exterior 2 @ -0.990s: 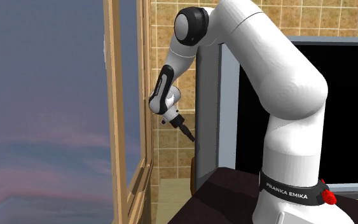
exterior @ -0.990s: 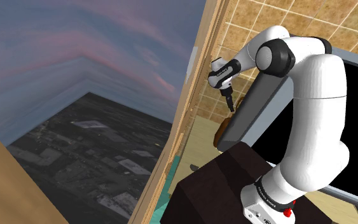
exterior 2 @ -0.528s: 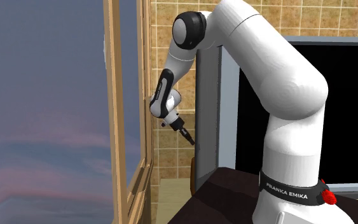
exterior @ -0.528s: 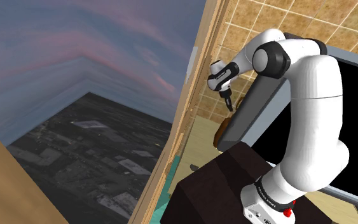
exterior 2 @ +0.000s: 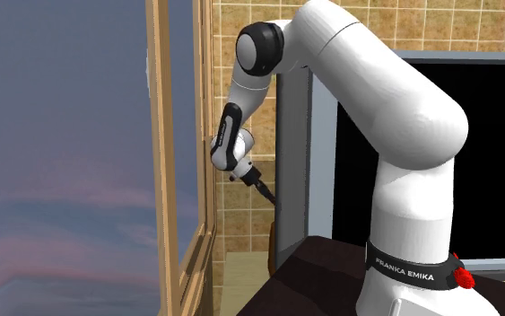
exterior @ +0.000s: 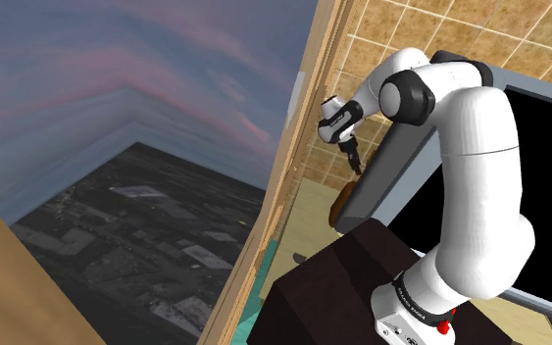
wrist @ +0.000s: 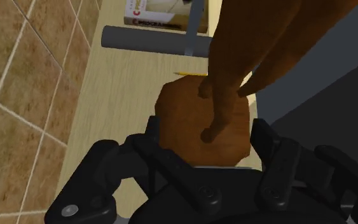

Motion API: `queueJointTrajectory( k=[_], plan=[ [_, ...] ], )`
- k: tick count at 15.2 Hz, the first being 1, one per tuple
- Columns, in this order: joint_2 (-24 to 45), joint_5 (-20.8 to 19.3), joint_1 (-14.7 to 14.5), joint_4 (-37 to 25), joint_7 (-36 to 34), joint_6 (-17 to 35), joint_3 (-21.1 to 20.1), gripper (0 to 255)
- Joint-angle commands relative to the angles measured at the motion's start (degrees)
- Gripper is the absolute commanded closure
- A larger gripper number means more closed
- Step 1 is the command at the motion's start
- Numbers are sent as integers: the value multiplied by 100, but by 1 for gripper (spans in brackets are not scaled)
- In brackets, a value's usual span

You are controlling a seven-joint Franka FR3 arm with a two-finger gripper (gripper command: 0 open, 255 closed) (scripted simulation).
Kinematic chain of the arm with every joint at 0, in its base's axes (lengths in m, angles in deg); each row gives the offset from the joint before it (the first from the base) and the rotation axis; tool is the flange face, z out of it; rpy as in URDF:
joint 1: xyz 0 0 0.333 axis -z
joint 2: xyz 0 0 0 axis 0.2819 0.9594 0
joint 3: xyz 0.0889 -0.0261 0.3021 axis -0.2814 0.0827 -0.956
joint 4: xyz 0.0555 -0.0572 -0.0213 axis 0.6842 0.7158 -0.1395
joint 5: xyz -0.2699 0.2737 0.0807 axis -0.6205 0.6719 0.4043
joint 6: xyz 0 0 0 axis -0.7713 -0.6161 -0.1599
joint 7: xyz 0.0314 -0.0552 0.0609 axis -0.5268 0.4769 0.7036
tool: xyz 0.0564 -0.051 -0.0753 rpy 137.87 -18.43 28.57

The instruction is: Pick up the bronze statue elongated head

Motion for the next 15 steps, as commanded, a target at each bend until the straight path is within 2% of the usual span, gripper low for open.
queueJointTrajectory(
  k=[1, 2, 3, 6, 11, 12, 15],
  plan=[
    [403, -1149, -946, 405, -1094, -138, 449, 0],
    [678, -1221, -1381, 507, -1408, -199, 775, 0],
    [855, -990, -1581, 497, -1300, -73, 994, 0],
    [1494, -124, -2212, 467, -859, 300, 1677, 0],
    [2560, 1391, -3034, 408, -5, 656, 2535, 0],
    [2587, 1398, -3006, 377, -5, 661, 2521, 255],
    [2571, 1389, -3010, 384, 8, 657, 2537, 255]
  ],
)
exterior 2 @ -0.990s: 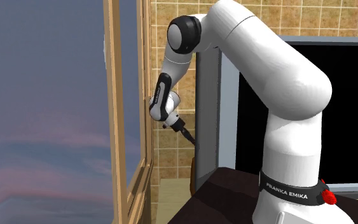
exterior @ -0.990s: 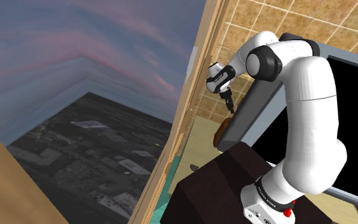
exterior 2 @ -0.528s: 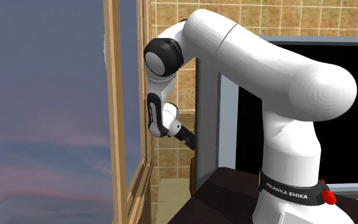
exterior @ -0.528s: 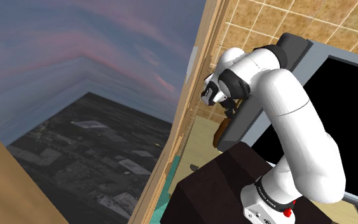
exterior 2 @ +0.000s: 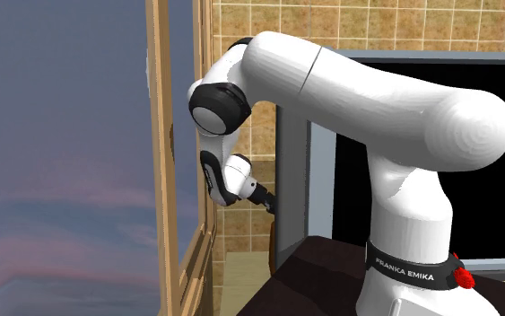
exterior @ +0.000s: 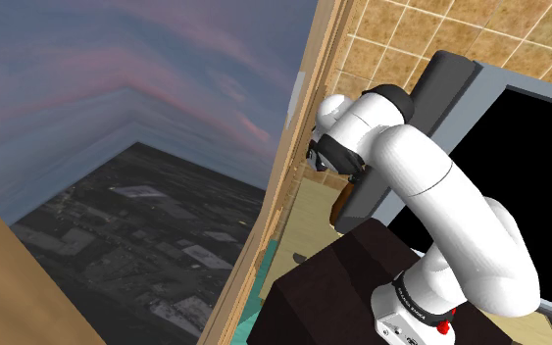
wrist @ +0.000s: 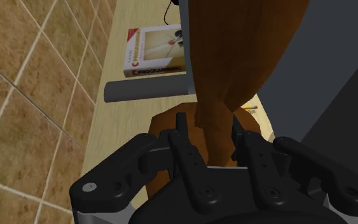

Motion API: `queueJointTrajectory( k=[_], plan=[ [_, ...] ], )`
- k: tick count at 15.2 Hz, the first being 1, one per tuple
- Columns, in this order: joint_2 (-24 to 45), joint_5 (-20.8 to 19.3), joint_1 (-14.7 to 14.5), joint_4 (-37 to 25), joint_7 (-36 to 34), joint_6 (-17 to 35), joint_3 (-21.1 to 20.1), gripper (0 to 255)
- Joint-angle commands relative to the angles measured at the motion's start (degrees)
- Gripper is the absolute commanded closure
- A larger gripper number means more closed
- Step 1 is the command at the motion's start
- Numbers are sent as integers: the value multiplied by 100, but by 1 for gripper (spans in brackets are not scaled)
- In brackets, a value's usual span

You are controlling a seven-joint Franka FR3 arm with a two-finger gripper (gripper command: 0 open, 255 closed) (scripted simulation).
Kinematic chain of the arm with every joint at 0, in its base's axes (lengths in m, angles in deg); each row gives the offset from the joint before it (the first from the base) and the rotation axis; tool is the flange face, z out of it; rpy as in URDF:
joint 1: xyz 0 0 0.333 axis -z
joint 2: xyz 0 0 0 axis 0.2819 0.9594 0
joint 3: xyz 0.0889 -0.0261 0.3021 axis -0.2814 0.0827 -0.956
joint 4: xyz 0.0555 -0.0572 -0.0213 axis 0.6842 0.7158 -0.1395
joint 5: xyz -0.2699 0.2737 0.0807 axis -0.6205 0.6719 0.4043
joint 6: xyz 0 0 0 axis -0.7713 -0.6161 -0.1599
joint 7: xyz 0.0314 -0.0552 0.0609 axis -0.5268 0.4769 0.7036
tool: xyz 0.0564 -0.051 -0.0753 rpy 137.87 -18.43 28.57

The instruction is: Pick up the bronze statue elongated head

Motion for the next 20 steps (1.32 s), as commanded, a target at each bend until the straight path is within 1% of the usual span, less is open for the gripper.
queueJointTrajectory(
  k=[1, 5, 6, 7, 13, 20],
  plan=[
    [202, -1001, -211, -127, 4, 1, -251, 255],
    [247, -996, -148, -151, 18, 48, -268, 255],
    [422, -653, -380, -163, 246, -3, -49, 255],
    [376, -661, -416, -124, 278, -17, -4, 255],
    [-100, -1034, -475, 80, 257, -139, 101, 255],
    [-504, -1259, -662, 267, 379, -300, 360, 255]
  ],
)
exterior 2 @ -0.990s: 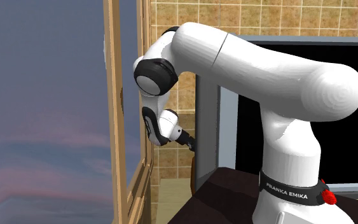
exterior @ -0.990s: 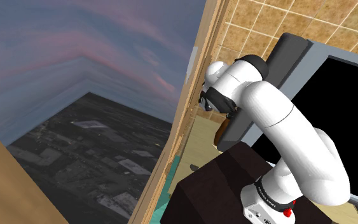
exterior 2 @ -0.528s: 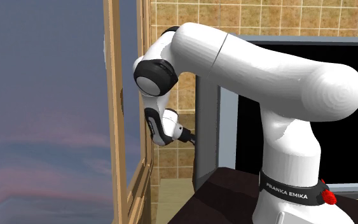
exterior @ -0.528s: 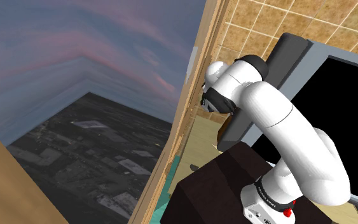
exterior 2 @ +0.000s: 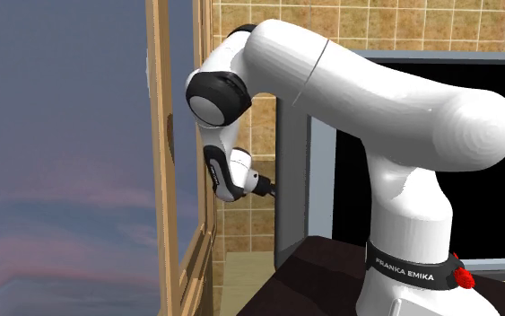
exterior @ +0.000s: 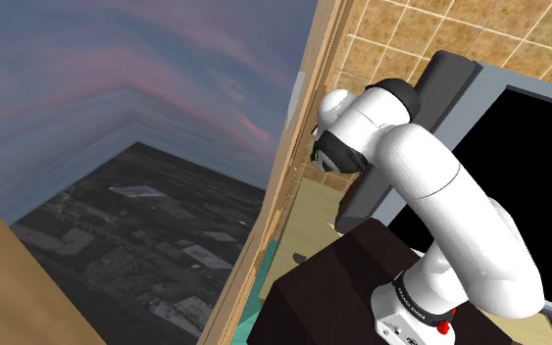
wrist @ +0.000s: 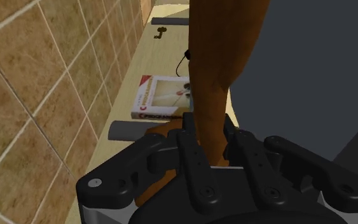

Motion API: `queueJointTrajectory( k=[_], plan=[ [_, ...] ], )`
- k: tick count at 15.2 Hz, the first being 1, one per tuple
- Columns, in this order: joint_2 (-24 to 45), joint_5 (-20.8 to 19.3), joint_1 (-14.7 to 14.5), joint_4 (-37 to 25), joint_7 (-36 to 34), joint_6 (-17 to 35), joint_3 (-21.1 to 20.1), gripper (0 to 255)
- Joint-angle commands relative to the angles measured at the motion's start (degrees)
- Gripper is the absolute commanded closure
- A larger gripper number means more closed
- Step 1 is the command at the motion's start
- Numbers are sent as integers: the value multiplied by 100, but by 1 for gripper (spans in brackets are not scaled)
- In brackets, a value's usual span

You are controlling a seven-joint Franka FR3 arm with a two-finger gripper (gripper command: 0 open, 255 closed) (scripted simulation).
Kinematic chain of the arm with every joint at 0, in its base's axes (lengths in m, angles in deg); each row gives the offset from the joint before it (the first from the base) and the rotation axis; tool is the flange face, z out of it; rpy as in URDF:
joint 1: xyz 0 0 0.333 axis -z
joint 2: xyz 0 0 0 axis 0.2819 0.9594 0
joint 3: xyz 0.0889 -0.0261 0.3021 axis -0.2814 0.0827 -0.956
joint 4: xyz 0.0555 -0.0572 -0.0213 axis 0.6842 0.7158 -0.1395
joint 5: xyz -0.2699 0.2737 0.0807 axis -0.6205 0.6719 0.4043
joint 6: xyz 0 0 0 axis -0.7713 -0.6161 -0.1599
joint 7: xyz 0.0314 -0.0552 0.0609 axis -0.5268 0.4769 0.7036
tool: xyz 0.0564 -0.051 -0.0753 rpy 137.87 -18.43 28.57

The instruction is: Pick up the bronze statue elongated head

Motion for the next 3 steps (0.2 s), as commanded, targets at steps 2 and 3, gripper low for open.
queueJointTrajectory(
  k=[2, 3],
  plan=[
    [-302, -92, -333, -109, 78, 5, 127, 255],
    [-294, -81, -339, -108, 86, 7, 134, 255]
  ],
)
